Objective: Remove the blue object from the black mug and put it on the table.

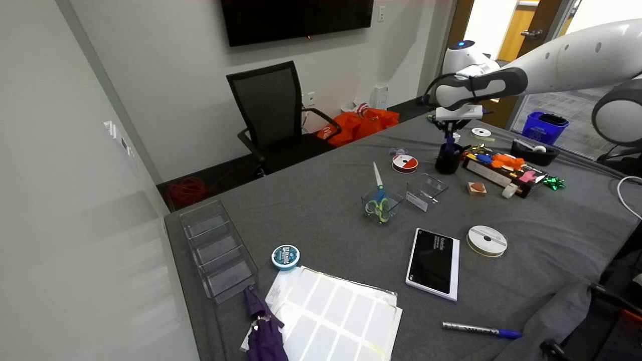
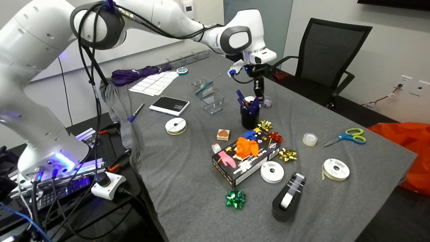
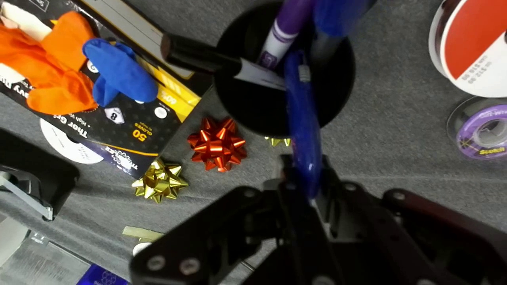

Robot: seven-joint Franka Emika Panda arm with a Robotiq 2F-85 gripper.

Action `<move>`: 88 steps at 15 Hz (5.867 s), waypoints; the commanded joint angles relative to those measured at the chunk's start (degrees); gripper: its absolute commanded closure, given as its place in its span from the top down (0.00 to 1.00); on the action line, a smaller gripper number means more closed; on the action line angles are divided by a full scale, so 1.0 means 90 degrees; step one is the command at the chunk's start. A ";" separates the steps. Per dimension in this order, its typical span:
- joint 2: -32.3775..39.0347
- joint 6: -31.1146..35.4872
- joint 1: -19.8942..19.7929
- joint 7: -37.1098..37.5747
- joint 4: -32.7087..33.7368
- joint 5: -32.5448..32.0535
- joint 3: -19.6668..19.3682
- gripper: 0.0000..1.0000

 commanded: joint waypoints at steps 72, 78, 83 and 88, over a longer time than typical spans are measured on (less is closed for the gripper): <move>-0.0748 -0.0070 0.0001 -0.1517 -0.0527 0.0357 -0.0009 0.04; -0.1659 -0.0708 -0.0037 -0.1660 -0.0654 0.0918 0.0272 0.04; -0.2385 -0.0928 -0.0016 -0.2206 -0.1422 0.1037 0.0349 0.04; -0.2928 -0.0730 -0.0020 -0.3106 -0.2579 0.0678 0.0171 0.04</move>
